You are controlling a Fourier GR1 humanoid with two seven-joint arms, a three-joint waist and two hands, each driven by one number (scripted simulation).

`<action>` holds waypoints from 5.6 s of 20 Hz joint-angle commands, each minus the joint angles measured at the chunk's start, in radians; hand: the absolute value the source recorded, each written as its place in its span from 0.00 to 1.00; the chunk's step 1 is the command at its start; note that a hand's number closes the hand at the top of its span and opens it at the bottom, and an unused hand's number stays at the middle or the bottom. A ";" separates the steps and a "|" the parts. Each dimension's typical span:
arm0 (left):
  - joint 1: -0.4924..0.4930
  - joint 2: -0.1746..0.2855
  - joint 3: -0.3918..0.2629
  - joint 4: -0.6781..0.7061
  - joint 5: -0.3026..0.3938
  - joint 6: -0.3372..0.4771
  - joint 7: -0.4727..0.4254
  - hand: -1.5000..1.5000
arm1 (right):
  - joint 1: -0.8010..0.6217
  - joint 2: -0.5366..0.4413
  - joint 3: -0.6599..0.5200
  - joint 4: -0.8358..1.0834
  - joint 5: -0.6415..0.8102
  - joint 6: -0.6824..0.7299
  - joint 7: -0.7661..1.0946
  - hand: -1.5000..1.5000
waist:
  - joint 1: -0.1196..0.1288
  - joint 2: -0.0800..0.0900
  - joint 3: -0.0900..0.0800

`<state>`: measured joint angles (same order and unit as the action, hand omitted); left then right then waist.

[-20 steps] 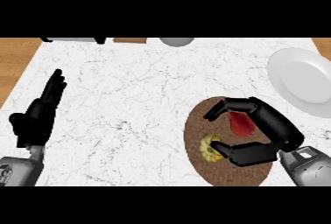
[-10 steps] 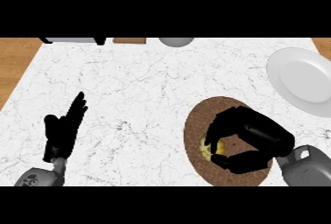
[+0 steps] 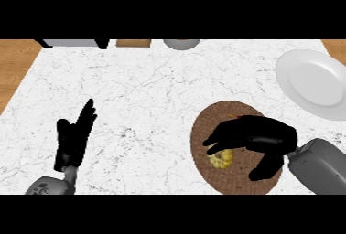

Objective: Pick the squash from the placemat and place it in the plate

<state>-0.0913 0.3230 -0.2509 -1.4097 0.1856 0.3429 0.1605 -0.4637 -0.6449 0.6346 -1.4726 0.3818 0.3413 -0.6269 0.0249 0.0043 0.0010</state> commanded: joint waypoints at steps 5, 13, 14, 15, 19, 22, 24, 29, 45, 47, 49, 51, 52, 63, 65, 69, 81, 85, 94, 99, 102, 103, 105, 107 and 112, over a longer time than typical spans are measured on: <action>0.066 -0.026 -0.031 -0.050 -0.046 0.042 0.004 0.50 | -0.137 0.016 0.096 -0.129 0.290 0.017 0.200 0.00 | -0.016 -0.012 -0.002; 0.066 -0.028 -0.006 -0.060 -0.034 0.016 0.015 0.50 | -0.191 0.069 0.198 -0.198 0.415 0.326 0.447 0.00 | -0.022 -0.010 -0.002; 0.010 0.007 0.028 -0.043 -0.018 -0.014 0.061 0.50 | -0.161 0.059 0.231 -0.171 0.463 0.294 0.418 0.00 | -0.024 -0.006 -0.002; 0.013 -0.031 -0.001 -0.039 -0.060 0.031 0.057 0.50 | -0.152 0.098 0.251 -0.125 0.514 0.257 0.429 0.00 | -0.021 -0.005 -0.001; 0.033 0.013 0.052 -0.070 -0.026 -0.037 0.079 0.50 | -0.176 0.153 0.218 -0.078 0.545 0.352 0.427 0.00 | -0.016 -0.005 -0.001; 0.029 -0.074 0.041 0.016 -0.061 -0.023 -0.014 0.50 | -0.154 0.126 0.155 -0.048 0.594 0.329 0.343 0.00 | -0.021 -0.004 -0.001; 0.008 -0.075 0.034 0.005 -0.088 -0.015 0.039 0.50 | -0.154 0.193 0.191 0.010 0.663 0.300 0.346 0.00 | -0.020 -0.003 -0.001; 0.109 -0.028 0.056 -0.132 -0.088 -0.063 0.068 0.50 | -0.102 0.201 0.155 0.016 0.717 0.307 0.293 0.00 | -0.017 -0.005 -0.001; 0.106 -0.089 0.111 -0.109 -0.157 -0.104 0.069 0.50 | -0.079 0.294 0.061 0.220 0.943 0.227 0.148 0.00 | -0.016 -0.004 -0.001; 0.042 -0.155 0.088 -0.084 -0.197 -0.057 0.097 0.50 | -0.031 0.305 0.060 0.156 0.978 0.248 0.169 1.00 | -0.023 -0.005 -0.001; 0.071 -0.141 0.118 -0.035 -0.167 -0.098 0.025 0.50 | -0.077 0.319 0.093 0.231 1.004 0.160 0.093 1.00 | -0.018 -0.003 -0.001; 0.088 -0.122 0.141 -0.076 -0.152 -0.124 0.035 0.50 | -0.036 0.314 0.070 0.156 1.006 0.170 0.084 1.00 | -0.021 -0.005 -0.001; 0.045 -0.155 0.120 -0.058 -0.188 -0.090 0.058 0.50 | -0.070 0.355 0.050 0.177 1.017 0.190 0.089 1.00 | -0.022 -0.005 -0.001; 0.095 -0.135 0.161 -0.061 -0.179 -0.101 0.030 0.50 | 0.018 0.343 -0.412 0.283 0.811 -0.036 0.200 1.00 | -0.063 0.001 0.004; 0.085 -0.139 0.172 -0.063 -0.169 -0.095 0.044 0.50 | 0.019 0.363 -0.573 0.336 0.725 -0.044 0.283 1.00 | -0.079 0.010 0.008; 0.094 -0.122 0.159 -0.068 -0.171 -0.130 0.023 0.50 | -0.060 0.344 -0.765 0.386 0.639 -0.152 0.332 1.00 | -0.024 0.004 0.002; 0.042 -0.149 0.185 0.002 -0.174 -0.130 0.015 0.50 | -0.120 0.262 -1.005 0.404 0.511 -0.397 0.342 1.00 | -0.023 -0.002 -0.001; 0.083 -0.166 0.141 -0.056 -0.206 -0.128 0.020 0.50 | -0.238 0.167 -1.079 0.608 0.472 -0.384 0.342 1.00 | -0.010 0.000 0.000; -0.050 -0.167 0.168 -0.023 -0.204 -0.145 0.102 0.50 | -0.365 0.037 -1.122 1.035 0.506 -0.551 0.219 1.00 | 0.010 0.013 0.001; 0.051 -0.166 0.146 -0.083 -0.221 -0.148 0.047 0.50 | -0.368 -0.004 -1.129 1.162 0.527 -0.609 0.196 1.00 | 0.031 0.018 0.003; 0.018 -0.135 0.186 -0.048 -0.182 -0.191 0.066 0.50 | -0.410 -0.033 -1.091 1.223 0.565 -0.522 0.234 1.00 | 0.032 0.019 0.002; -0.009 -0.170 0.169 -0.002 -0.199 -0.171 0.036 0.50 | -0.421 -0.038 -1.076 1.240 0.582 -0.503 0.242 1.00 | 0.034 0.024 0.002; 0.004 -0.169 0.162 -0.042 -0.211 -0.158 0.052 0.50 | -0.415 -0.069 -1.076 1.275 0.579 -0.428 0.213 1.00 | 0.038 0.023 0.003; -0.002 -0.188 0.145 -0.010 -0.235 -0.142 0.035 0.50 | -0.410 -0.055 -1.076 1.304 0.577 -0.402 0.206 1.00 | 0.039 0.027 0.004; 0.017 -0.160 0.157 -0.042 -0.214 -0.175 0.058 0.50 | -0.409 -0.078 -1.021 1.356 0.634 -0.291 0.230 0.00 | 0.050 0.026 0.005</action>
<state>-0.0797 0.1530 -0.0979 -1.4529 -0.0292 0.1780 0.2128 -0.8642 -0.7134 -0.4136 -0.1566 0.9890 -0.0230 -0.4033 0.0725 0.0308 0.0053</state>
